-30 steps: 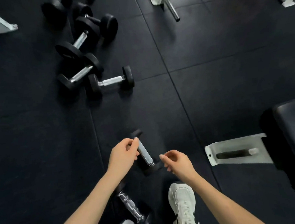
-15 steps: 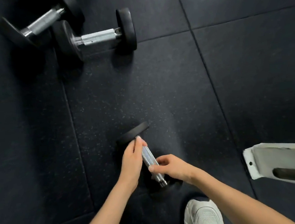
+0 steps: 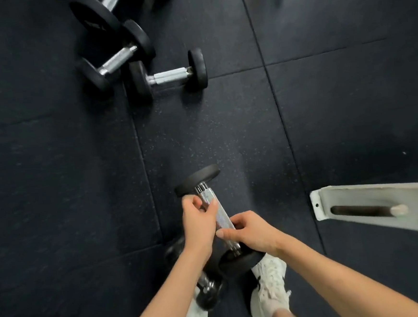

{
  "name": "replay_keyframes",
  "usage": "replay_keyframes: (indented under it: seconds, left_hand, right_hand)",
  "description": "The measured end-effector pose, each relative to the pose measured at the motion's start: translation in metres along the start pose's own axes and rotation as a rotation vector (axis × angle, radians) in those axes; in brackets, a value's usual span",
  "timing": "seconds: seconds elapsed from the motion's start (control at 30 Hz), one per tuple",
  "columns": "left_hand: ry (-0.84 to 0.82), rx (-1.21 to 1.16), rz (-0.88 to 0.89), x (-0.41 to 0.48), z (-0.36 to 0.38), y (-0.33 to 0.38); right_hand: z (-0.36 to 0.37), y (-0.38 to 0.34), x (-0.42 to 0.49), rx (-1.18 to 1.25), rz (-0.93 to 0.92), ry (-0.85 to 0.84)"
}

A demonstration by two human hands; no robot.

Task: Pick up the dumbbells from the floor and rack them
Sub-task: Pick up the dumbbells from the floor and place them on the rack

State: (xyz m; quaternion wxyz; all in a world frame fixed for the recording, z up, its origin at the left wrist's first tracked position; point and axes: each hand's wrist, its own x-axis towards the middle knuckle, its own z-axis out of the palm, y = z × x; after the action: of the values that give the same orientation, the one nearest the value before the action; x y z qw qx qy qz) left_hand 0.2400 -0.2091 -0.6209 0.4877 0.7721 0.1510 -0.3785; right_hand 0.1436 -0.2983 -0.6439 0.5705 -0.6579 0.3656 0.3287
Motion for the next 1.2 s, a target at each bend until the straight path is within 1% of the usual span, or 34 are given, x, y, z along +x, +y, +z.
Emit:
replay_keyframes:
  seconds: [0.07,0.17,0.23,0.37,0.47,0.6,0.73,0.9,1.0,1.1,1.2]
  left_hand:
    - [0.006,-0.056,-0.035,-0.048,-0.024,0.039]
    - [-0.006,-0.216,-0.091,-0.129,-0.062,0.106]
    - [-0.006,-0.306,-0.095,-0.187,-0.091,0.153]
    - [-0.003,-0.353,-0.037,-0.289,-0.151,0.227]
    - [0.061,-0.400,0.018,-0.350,-0.192,0.267]
    - [0.151,-0.487,0.103,-0.415,-0.241,0.305]
    - [0.278,-0.609,0.194,-0.467,-0.290,0.320]
    - [0.519,-0.738,0.256,-0.521,-0.350,0.311]
    - [0.668,-0.799,0.267,-0.544,-0.392,0.289]
    - [0.802,-0.826,0.257,-0.560,-0.439,0.258]
    - [0.919,-0.855,0.234,-0.570,-0.491,0.221]
  right_hand:
    - [-0.003,-0.036,-0.057,-0.002,-0.007,-0.003]
    - [-0.005,-0.096,-0.151,0.005,-0.022,-0.008]
    - [-0.005,-0.139,-0.216,0.004,-0.044,0.003]
    - [0.002,-0.217,-0.332,-0.069,-0.168,0.033]
    - [0.007,-0.269,-0.398,-0.148,-0.252,0.031]
    - [0.018,-0.328,-0.462,-0.253,-0.366,0.000]
    - [0.042,-0.377,-0.505,-0.377,-0.485,-0.075]
    - [0.098,-0.420,-0.542,-0.517,-0.626,-0.180]
    - [0.146,-0.438,-0.559,-0.613,-0.701,-0.261]
    - [0.202,-0.451,-0.575,-0.672,-0.739,-0.357]
    - [0.266,-0.459,-0.583,-0.730,-0.769,-0.410]
